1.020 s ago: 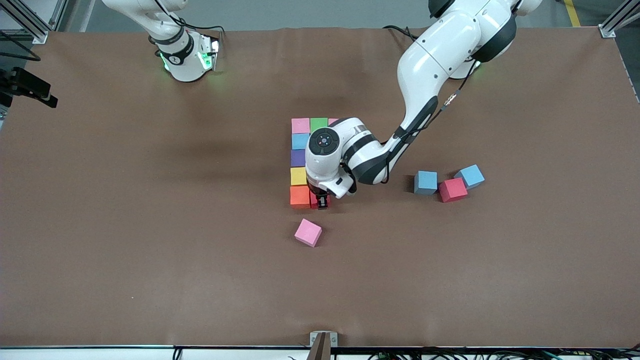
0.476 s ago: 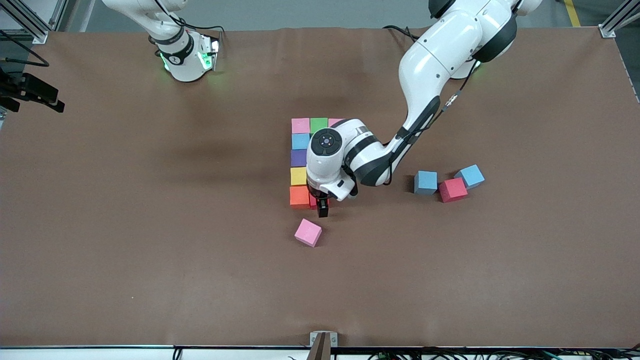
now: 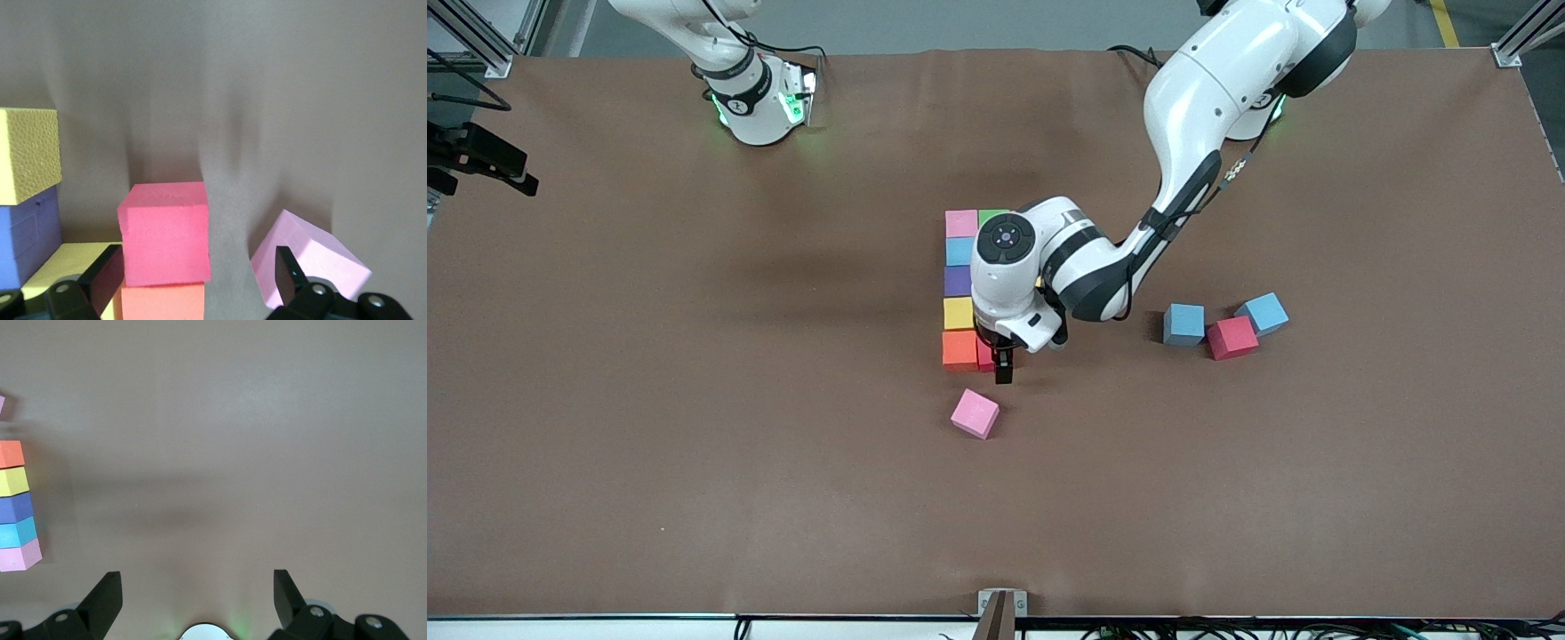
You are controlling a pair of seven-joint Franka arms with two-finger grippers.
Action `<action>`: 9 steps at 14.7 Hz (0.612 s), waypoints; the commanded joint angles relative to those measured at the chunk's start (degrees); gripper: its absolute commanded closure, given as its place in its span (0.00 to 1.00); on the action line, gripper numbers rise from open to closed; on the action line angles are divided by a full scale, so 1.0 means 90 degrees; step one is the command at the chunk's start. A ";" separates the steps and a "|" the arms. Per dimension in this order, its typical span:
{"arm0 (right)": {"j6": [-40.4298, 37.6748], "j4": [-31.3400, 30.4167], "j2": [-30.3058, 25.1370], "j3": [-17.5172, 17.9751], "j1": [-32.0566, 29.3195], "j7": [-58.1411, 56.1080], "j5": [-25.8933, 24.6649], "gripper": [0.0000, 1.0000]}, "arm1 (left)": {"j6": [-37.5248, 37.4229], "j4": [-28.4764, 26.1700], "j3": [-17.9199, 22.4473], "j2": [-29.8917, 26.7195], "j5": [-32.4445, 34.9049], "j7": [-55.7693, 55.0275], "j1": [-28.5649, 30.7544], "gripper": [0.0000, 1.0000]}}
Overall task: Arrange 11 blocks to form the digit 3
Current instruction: 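Move the left gripper to the loose pink cube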
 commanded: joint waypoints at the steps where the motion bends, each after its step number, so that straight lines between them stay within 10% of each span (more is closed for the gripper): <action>1: -0.0006 0.0113 -0.0111 0.0025 -0.0069 -0.0032 0.0107 0.00 | -0.0123 -0.0086 0.0009 -0.0214 -0.0016 0.0545 0.0029 0.00; 9: -0.0230 0.0133 -0.0121 0.0016 -0.0079 -0.0051 0.0146 0.00 | 0.1652 0.0519 0.0477 0.0127 -0.0064 0.2511 0.0030 0.00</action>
